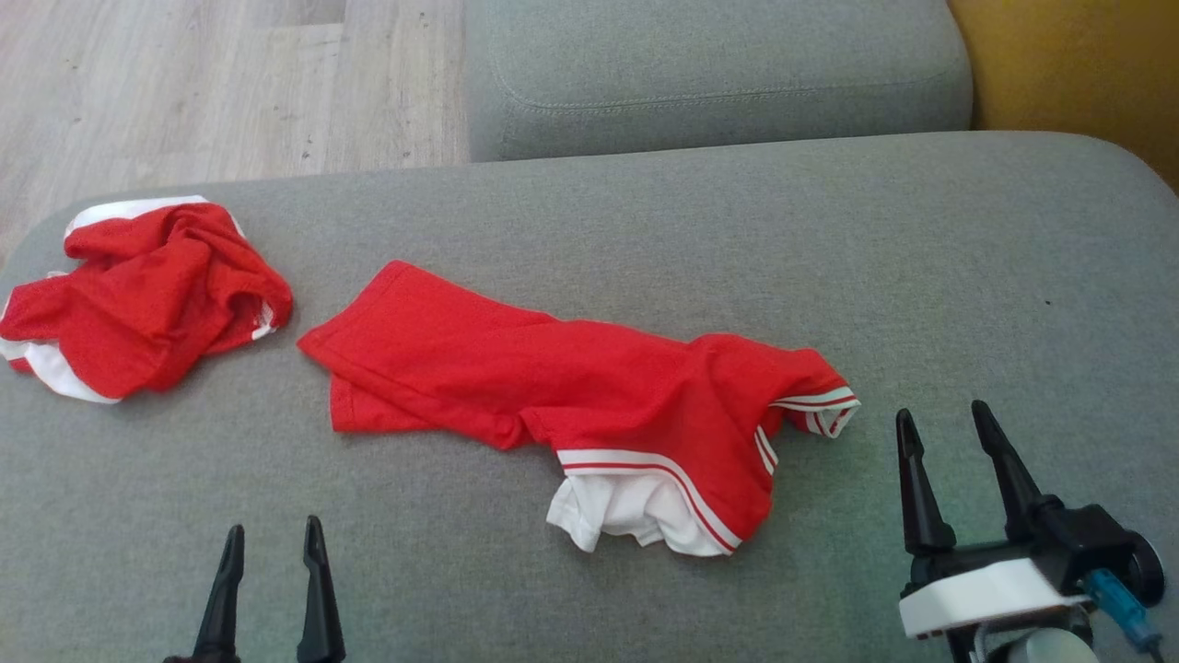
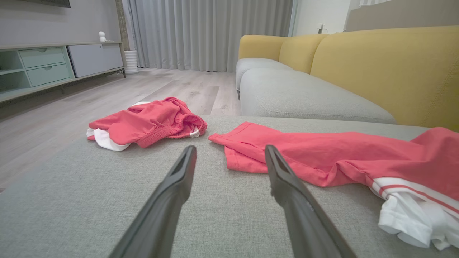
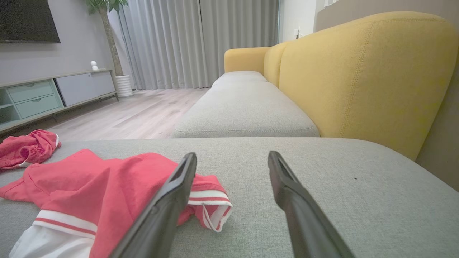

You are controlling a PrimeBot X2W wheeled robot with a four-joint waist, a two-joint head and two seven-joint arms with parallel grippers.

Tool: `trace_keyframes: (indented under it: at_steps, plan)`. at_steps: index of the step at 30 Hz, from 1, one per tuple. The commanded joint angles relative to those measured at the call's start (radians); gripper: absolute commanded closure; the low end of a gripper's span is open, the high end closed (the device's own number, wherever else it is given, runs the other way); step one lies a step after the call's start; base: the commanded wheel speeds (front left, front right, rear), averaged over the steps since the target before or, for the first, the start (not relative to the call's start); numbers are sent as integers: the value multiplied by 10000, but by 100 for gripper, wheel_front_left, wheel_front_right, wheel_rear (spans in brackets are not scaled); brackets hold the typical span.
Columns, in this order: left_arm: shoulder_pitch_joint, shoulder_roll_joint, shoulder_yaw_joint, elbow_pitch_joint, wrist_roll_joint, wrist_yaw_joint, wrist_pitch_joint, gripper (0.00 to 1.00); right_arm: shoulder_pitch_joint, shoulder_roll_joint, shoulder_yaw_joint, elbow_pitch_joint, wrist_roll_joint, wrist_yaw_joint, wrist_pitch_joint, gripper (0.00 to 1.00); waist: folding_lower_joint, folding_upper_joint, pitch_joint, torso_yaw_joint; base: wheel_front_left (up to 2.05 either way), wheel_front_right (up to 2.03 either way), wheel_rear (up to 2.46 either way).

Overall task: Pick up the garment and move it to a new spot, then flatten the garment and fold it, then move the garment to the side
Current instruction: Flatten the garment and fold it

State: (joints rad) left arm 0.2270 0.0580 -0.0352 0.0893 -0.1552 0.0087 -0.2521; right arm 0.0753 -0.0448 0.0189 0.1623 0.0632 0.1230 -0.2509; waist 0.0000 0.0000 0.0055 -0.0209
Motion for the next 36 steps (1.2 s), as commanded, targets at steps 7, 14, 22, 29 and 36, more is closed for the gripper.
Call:
trace_keyframes:
  at_steps: [7, 14, 22, 29, 36]
  plan:
    - [-406, -70, 429, -283, 194, -82, -97, 0, -367, -54, 266, -281, 74, 77, -109, 0, 0, 0, 13, -76, 0, 0, 0]
    - [-910, -75, -916, -20, -130, -576, -97, 0, -441, -54, 321, -315, 102, 77, -109, 0, 0, 0, 39, -204, 0, 0, 0]
    - [-2551, -76, -3402, 1607, -2437, -1166, 1280, 0, -568, -54, 608, -315, 110, 77, -109, 0, 0, 0, 122, -599, 0, 0, 0]
    - [-3761, -77, -4362, 3362, -3573, -1170, 2477, 0, -675, -54, 708, -274, 67, 77, -109, 0, 0, 0, 169, -1145, 0, 0, 0]
    - [-4168, -77, -4790, 4577, -4183, -1069, 2646, 18, -682, -54, 692, -267, 75, 77, -109, 0, 0, 0, 208, -1482, 0, 0, 0]
